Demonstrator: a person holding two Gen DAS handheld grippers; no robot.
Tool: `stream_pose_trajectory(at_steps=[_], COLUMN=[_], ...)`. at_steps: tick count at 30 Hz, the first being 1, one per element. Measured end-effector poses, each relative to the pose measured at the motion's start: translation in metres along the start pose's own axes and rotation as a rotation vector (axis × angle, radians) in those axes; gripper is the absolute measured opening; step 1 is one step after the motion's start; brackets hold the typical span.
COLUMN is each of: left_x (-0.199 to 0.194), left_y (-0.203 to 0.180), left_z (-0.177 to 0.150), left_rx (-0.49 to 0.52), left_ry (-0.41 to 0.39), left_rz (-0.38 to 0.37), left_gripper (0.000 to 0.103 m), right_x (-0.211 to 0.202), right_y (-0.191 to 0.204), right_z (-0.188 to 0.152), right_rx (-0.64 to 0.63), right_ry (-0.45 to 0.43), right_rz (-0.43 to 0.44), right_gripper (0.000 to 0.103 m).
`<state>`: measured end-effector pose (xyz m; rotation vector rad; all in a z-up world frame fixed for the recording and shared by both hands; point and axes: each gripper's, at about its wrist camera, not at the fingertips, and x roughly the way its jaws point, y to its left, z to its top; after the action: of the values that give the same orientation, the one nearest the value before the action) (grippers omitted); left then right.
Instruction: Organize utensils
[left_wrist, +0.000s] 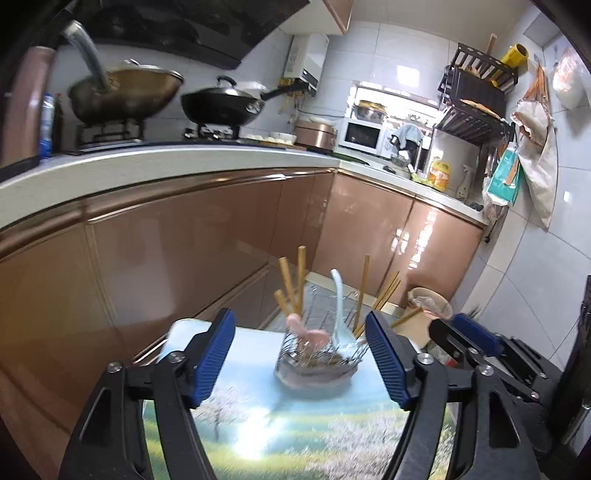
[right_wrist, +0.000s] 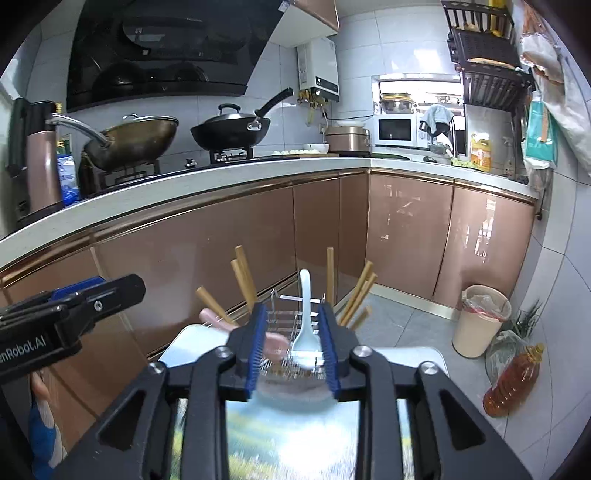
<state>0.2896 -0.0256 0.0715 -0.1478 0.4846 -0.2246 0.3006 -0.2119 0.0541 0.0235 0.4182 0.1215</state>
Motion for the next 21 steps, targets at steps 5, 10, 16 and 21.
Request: stream_pose_trajectory(at_steps=[5,10,16,21], left_x=[-0.047,-0.085,-0.122,-0.137], left_y=[0.003,0.004,-0.002,-0.006], left_z=[-0.031,-0.061,-0.086,-0.096], left_rx=[0.029,0.06,0.124,0.154], left_ry=[-0.035,-0.075,-0.15,-0.162], left_rz=[0.073,0.143,0.186,0.175], left_gripper=[0.085,0.094,0.103,0.103], right_x=[-0.041,-0.081,-0.116,-0.133], right_y=[0.009,0.009,0.003,-0.002], right_z=[-0.029,-0.063,-0.09,-0.103], right_rx=[-0.002,0.008,0.019,0.024], right_ry=[0.005,0.004,-0.009,-0.023], right_rz=[-0.004,-0.011,-0.044,-0.07], right_gripper=[0.043,0.054,0.064,0.067])
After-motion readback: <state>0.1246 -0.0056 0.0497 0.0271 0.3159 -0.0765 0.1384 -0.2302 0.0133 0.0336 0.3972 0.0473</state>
